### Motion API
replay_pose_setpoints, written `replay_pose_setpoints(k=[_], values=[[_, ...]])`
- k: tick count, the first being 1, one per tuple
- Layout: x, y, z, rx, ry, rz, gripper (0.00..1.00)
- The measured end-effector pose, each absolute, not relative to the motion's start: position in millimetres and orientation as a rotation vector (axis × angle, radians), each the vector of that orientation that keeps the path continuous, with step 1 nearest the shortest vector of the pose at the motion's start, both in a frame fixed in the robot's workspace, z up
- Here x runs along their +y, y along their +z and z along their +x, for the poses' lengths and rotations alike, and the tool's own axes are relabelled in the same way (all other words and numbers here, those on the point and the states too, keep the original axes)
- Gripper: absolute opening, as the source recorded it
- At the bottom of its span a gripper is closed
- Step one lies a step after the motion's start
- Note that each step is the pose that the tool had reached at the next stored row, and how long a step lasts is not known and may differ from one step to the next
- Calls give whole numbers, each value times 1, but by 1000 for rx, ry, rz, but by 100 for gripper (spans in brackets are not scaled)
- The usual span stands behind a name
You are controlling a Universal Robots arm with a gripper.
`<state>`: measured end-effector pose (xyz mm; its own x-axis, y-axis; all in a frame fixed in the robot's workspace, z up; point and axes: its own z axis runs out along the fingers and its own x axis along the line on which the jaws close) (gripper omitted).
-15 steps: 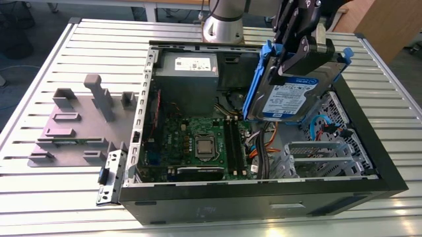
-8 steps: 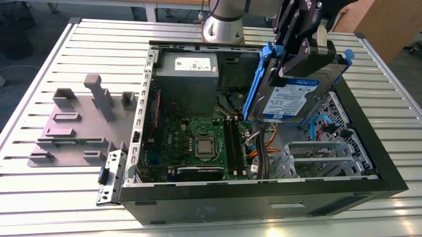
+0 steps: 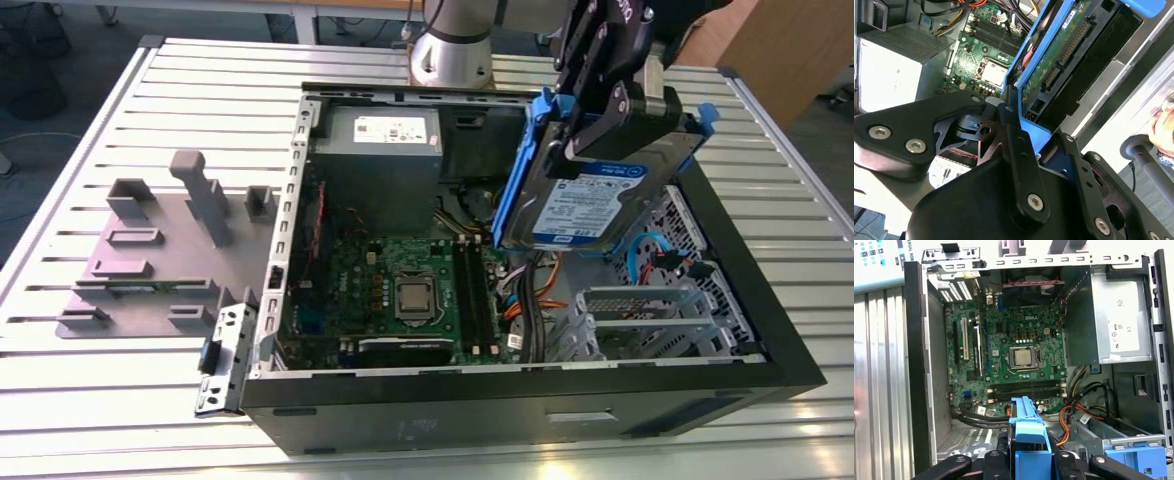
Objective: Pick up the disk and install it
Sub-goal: 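Pick up the disk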
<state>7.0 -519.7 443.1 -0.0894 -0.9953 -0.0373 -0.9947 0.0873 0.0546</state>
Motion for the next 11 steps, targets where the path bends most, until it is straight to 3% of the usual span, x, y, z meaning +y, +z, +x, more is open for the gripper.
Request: replay_pose_setpoints(k=[11], values=[[-524,443,7,-2309,-103,2114,37]])
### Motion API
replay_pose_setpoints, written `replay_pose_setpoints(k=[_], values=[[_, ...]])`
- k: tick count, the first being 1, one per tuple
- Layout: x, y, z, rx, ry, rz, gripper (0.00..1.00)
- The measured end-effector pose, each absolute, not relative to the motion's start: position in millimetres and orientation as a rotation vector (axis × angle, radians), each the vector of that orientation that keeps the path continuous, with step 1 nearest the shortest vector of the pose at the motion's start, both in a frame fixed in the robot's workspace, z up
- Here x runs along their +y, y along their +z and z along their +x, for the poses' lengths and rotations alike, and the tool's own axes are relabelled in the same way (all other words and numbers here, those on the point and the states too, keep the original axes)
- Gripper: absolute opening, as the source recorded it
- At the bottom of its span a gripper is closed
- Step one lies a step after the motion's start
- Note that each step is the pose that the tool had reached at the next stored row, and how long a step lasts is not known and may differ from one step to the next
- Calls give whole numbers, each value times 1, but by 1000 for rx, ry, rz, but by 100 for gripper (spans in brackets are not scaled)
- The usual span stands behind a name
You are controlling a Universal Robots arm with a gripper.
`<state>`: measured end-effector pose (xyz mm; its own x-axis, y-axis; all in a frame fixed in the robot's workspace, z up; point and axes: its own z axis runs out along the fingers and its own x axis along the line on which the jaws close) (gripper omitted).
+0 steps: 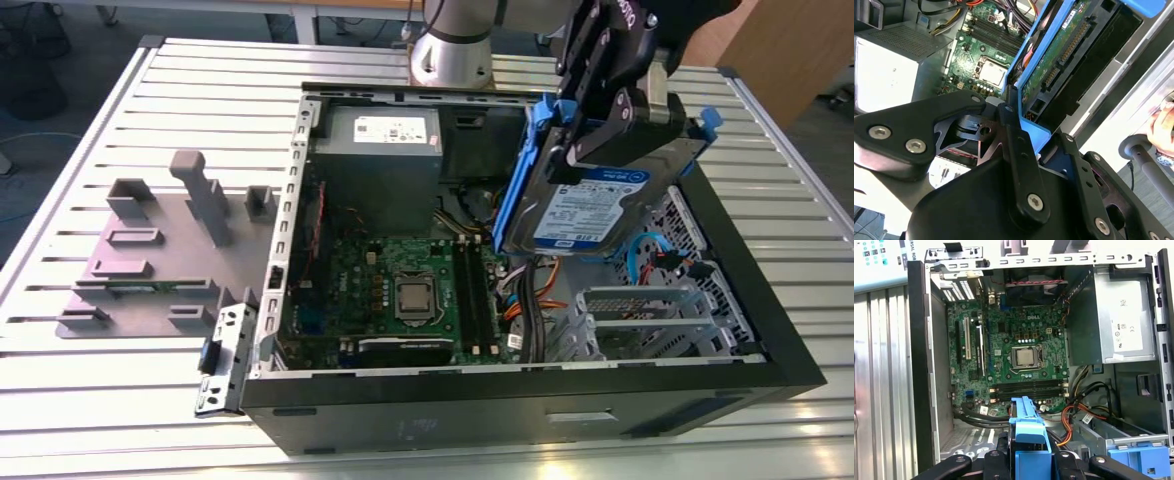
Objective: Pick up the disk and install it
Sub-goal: 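Pick up the disk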
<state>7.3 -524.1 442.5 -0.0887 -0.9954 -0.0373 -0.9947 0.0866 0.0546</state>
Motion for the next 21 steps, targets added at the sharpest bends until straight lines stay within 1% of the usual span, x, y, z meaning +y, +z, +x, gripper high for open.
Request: replay_pose_setpoints(k=[21], values=[[-532,442,8,-2307,-102,2116,37]])
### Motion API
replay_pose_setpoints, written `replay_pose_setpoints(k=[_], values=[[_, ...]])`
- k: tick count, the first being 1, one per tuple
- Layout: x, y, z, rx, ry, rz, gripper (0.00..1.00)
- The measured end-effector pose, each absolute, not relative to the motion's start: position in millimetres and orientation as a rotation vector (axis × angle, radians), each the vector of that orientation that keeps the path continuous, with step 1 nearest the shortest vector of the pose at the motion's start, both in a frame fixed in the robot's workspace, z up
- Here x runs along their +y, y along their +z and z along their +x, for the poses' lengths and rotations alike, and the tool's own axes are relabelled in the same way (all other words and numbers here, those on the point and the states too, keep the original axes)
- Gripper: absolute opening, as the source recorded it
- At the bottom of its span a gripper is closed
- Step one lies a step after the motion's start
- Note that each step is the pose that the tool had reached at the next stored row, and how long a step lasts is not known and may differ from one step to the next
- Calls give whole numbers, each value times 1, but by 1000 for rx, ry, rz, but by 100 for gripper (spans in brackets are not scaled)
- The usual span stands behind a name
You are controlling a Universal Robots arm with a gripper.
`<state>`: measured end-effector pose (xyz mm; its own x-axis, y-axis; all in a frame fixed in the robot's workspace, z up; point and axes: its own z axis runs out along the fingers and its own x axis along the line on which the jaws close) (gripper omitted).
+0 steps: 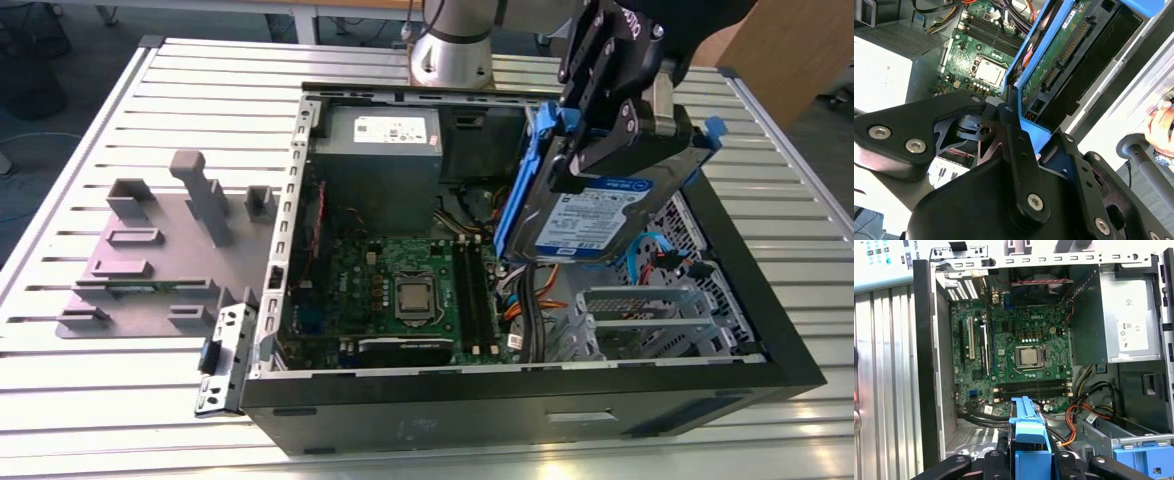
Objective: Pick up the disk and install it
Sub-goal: 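Pick up the disk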
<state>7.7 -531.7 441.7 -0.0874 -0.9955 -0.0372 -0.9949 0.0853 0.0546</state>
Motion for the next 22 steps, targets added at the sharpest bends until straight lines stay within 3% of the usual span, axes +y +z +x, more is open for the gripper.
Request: replay_pose_setpoints(k=[22], values=[[-535,440,10,-2306,-102,2116,37]])
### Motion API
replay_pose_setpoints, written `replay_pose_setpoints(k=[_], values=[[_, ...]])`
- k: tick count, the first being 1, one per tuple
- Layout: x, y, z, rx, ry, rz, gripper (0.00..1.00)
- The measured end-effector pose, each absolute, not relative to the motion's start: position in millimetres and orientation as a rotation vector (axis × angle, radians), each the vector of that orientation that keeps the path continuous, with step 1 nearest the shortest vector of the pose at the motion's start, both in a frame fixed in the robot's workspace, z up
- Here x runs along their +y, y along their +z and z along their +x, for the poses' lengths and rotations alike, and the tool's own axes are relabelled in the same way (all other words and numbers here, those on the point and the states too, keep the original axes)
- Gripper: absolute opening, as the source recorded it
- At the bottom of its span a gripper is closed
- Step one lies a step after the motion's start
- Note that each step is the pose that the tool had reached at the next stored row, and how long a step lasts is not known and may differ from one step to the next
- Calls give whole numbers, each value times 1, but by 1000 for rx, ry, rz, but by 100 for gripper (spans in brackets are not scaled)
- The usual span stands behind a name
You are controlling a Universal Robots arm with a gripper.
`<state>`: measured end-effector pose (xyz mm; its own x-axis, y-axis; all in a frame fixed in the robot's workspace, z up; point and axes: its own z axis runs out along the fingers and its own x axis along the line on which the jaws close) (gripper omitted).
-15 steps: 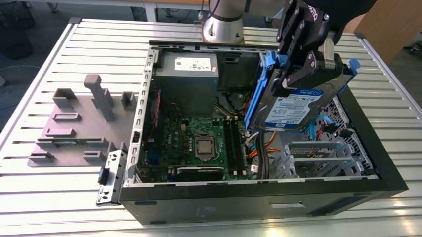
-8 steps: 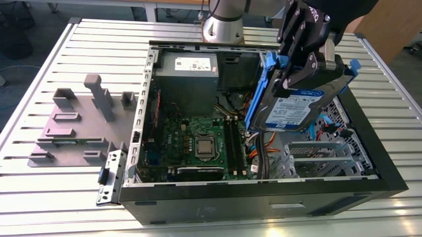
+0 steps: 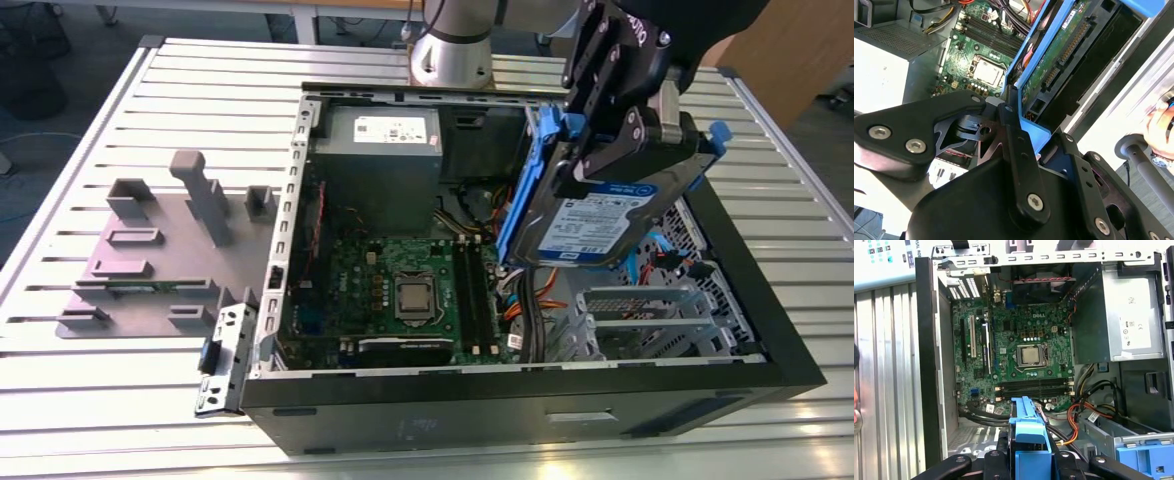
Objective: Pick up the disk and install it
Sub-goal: 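Pick up the disk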
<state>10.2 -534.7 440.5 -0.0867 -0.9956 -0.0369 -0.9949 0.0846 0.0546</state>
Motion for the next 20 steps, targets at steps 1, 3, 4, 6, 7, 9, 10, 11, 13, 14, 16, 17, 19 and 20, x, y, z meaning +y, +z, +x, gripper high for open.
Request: replay_pose_setpoints(k=[1,3,4,6,7,9,10,11,13,14,16,17,19,20], values=[[-535,440,11,-2306,-102,2116,37],[-535,440,12,-2306,-102,2116,37],[-535,440,12,-2306,-102,2116,37],[-535,440,13,-2306,-102,2116,37],[-535,440,14,-2306,-102,2116,37],[-535,440,16,-2306,-102,2116,37],[-535,440,16,-2306,-102,2116,37],[-535,440,17,-2306,-102,2116,37],[-535,440,18,-2306,-102,2116,37],[-535,440,19,-2306,-102,2116,37],[-535,440,20,-2306,-102,2116,37],[-535,440,21,-2306,-102,2116,37],[-535,440,22,-2306,-102,2116,37],[-535,440,23,-2306,-102,2116,37]])
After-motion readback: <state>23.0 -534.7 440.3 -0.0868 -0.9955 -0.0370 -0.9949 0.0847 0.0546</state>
